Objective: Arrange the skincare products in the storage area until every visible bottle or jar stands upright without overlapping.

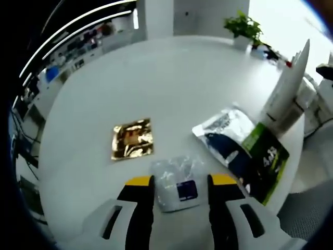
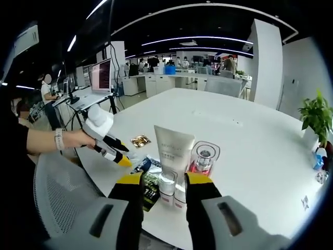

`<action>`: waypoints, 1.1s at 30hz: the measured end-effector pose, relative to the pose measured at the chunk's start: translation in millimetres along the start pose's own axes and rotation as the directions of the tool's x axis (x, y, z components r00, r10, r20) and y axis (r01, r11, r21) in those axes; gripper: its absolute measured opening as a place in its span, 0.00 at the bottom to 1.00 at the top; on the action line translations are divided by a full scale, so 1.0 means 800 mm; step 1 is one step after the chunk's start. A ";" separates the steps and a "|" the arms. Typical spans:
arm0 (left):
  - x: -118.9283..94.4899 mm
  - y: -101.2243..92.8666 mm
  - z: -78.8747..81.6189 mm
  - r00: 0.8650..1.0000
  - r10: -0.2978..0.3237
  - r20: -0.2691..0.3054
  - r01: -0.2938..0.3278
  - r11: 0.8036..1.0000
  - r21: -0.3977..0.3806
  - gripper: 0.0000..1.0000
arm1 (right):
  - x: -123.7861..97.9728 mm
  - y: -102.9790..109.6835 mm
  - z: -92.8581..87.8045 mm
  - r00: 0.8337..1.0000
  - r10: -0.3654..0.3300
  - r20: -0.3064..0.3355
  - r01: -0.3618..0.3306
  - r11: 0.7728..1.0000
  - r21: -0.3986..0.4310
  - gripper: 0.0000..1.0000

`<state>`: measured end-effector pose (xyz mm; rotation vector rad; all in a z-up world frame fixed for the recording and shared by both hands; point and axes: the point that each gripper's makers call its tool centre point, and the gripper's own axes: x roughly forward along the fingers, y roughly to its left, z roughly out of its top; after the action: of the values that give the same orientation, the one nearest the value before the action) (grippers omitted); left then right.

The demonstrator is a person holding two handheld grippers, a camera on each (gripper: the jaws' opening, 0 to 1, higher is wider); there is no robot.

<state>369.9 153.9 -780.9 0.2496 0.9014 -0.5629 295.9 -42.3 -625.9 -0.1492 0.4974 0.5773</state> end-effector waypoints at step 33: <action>-0.037 -0.056 -0.037 0.945 -0.250 -0.209 0.322 0.808 0.494 0.37 | -0.002 0.001 -0.002 1.000 -0.015 0.008 0.015 1.000 -0.002 0.56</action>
<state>310.6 140.4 -774.2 0.6601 0.9078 -1.0900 293.5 -42.9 -626.4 -0.1521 0.4873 0.5638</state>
